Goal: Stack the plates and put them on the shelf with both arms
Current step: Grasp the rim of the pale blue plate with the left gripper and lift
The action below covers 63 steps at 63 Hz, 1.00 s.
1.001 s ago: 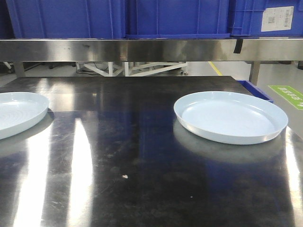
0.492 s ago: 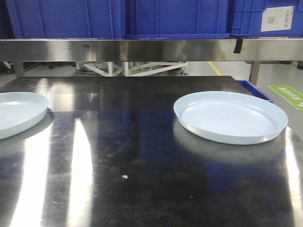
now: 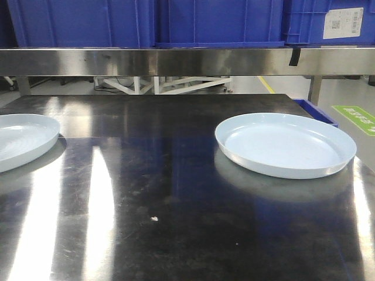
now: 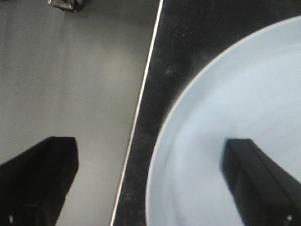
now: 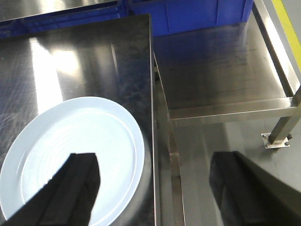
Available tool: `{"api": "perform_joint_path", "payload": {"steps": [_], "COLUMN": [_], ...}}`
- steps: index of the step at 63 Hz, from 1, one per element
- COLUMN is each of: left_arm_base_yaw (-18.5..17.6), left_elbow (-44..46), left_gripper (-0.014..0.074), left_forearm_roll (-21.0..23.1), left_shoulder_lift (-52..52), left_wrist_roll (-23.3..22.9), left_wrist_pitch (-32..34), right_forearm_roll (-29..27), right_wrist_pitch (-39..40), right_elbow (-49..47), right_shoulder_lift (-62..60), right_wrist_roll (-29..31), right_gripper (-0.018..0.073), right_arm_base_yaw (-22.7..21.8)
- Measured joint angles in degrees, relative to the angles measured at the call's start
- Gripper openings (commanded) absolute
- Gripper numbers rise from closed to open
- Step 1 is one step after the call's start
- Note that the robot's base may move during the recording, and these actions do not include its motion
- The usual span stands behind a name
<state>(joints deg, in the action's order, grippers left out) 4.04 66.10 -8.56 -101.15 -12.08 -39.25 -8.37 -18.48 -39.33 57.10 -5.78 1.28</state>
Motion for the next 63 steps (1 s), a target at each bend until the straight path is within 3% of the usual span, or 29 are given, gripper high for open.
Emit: {"api": "perform_joint_path", "payload": {"steps": [11,16,23,28,29,32,45,63], "left_arm_base_yaw": [0.0,0.0,0.0,0.0,0.0,0.0,0.0,-2.6], "left_elbow": [0.6,0.5,0.5,0.5,0.5,0.5,2.5,13.7], "left_gripper": [0.0642,0.0596,0.0373,0.0086,0.0067,0.0121,0.0090,0.0090], "left_forearm_roll": [0.0,0.0,0.0,0.0,0.0,0.0,0.7,7.6], "left_shoulder_lift": [-0.6,-0.6,-0.7,-0.8,-0.9,-0.9,-0.9,1.8], "left_wrist_roll": [-0.2,-1.2,-1.6,-1.8,-1.8,-1.8,-1.8,0.0], "left_wrist_pitch": [0.9,1.0,1.0,0.8,0.7,0.6,-2.7,-8.8], "right_forearm_roll": [-0.2,-0.5,-0.8,-0.9,-1.0,-1.1,-1.1,-1.4], "right_wrist_pitch": [0.0,0.1,0.1,0.3,0.3,0.3,0.3,1.1], "right_elbow": [0.0,0.0,0.0,0.0,0.0,0.0,0.0,0.0], "right_shoulder_lift": [0.0,0.0,0.0,0.0,0.0,0.0,0.0,0.0], "right_wrist_roll": [-0.1,-0.1,-0.1,-0.1,-0.1,-0.1,-0.1,-0.1], "right_gripper": [0.0593,0.0593,0.0593,0.0593,0.0593,0.0593,0.0593,0.0593], "right_arm_base_yaw": [0.0,0.0,0.0,0.0,0.0,0.0,0.0,0.0]}}
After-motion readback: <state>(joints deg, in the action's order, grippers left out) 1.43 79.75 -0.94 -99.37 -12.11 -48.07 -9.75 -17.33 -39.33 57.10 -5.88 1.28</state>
